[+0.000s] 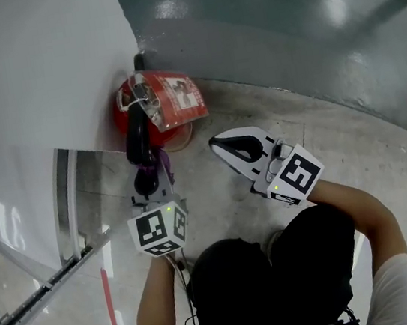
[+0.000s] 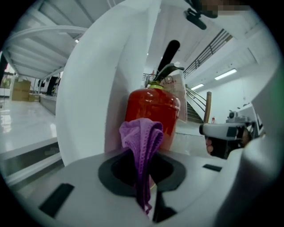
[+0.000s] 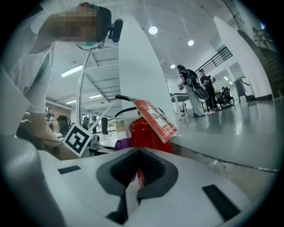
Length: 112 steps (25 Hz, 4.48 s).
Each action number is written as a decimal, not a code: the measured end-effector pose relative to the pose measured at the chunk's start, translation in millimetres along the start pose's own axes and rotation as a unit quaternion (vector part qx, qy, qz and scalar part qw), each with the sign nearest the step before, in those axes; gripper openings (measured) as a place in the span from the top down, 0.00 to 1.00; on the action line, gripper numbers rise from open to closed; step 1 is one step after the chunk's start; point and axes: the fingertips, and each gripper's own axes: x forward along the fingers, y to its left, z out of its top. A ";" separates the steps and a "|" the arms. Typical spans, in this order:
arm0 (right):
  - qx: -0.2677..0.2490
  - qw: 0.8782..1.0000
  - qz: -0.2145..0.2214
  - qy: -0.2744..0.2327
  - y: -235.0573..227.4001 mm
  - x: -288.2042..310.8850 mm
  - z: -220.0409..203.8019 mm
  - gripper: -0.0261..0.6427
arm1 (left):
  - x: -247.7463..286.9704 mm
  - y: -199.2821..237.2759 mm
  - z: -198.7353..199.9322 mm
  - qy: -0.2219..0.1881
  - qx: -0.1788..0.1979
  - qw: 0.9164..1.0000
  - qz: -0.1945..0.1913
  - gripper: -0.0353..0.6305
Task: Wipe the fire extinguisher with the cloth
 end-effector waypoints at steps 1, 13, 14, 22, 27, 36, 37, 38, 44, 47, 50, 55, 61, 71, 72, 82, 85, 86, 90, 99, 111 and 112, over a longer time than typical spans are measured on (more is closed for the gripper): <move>0.000 1.000 0.002 0.000 -0.1 -0.3 -0.5 0.94 | 0.2 -0.6 0.1 -0.002 0.016 1.000 -0.003 0.86; -0.001 1.000 0.010 -0.004 2.8 1.8 -5.5 0.94 | -1.4 -3.8 1.5 -0.028 0.076 0.995 -0.058 0.86; -0.003 1.000 0.010 -0.003 3.3 1.4 -5.7 0.94 | -1.8 -4.7 1.1 -0.032 0.081 0.994 -0.059 0.86; -0.009 1.000 0.008 0.002 4.7 -2.1 -6.2 0.94 | -4.1 -25.3 -8.6 -0.035 0.091 0.992 -0.084 0.86; -0.011 1.000 0.003 0.005 4.2 -5.8 -6.0 0.94 | -1.6 -31.5 -16.8 -0.021 0.127 0.987 -0.097 0.86; -0.013 1.000 -0.008 0.008 1.1 -12.1 -4.9 0.94 | 6.3 -34.5 -39.1 -0.003 0.207 0.963 -0.174 0.86; -0.012 1.000 -0.009 0.008 0.7 -11.9 -5.1 0.94 | 7.2 -35.6 -42.0 -0.002 0.212 0.961 -0.176 0.86; -0.011 1.000 -0.010 0.008 0.8 -11.6 -4.9 0.94 | 8.1 -36.6 -45.8 0.000 0.216 0.960 -0.177 0.86; -0.009 1.000 -0.006 0.008 4.8 -10.3 -3.6 0.94 | 19.1 -38.6 -76.6 0.024 0.221 0.956 -0.191 0.86; -0.010 1.000 -0.006 0.011 6.9 -12.4 -4.6 0.94 | 25.3 -40.4 -92.9 0.037 0.220 0.954 -0.199 0.86; -0.013 1.000 -0.005 0.011 9.2 -13.5 -2.9 0.94 | 31.6 -42.0 -109.1 0.049 0.212 0.954 -0.205 0.86; -0.011 1.000 -0.005 0.014 11.1 -16.0 -4.4 0.94 | 42.2 -45.0 -133.5 0.064 0.197 0.954 -0.216 0.86; -0.006 1.000 -0.015 0.015 6.6 -19.7 -5.1 0.94 | 50.2 -50.9 -149.9 0.074 0.195 0.951 -0.226 0.86; 0.001 1.000 -0.013 0.018 0.9 -14.2 -12.1 0.94 | 61.9 -57.8 -178.2 0.118 0.143 0.952 -0.245 0.86; 0.002 1.000 -0.010 0.017 2.0 -12.5 -12.5 0.94 | 60.8 -60.8 -181.8 0.124 0.138 0.950 -0.251 0.86; 0.014 0.999 -0.035 0.003 -9.7 -14.0 -14.2 0.94 | 34.9 -72.5 -113.3 0.035 0.106 0.970 -0.214 0.86; 0.024 0.998 -0.052 -0.013 -16.4 -14.6 -8.8 0.94 | 24.9 -75.7 -74.6 0.000 0.087 0.977 -0.194 0.86; 0.029 0.998 -0.058 -0.019 -18.1 -15.0 -7.5 0.94 | 21.7 -77.5 -64.8 -0.007 0.082 0.978 -0.191 0.86; 0.048 0.995 -0.084 -0.035 -20.7 -18.4 -3.5 0.94 | 6.6 -87.1 -36.7 -0.023 0.079 0.979 -0.187 0.86; 0.068 0.987 -0.141 -0.034 -9.6 -36.9 17.8 0.94 | -37.8 -99.3 4.8 0.004 0.078 0.983 -0.166 0.86; 0.102 0.976 -0.190 -0.034 28.7 -76.7 182.3 0.94 | -126.5 -121.2 174.0 0.007 0.027 0.993 -0.115 0.86; 0.100 0.975 -0.196 -0.034 31.5 -82.8 201.2 0.94 | -134.5 -122.8 196.2 0.000 0.023 0.994 -0.106 0.86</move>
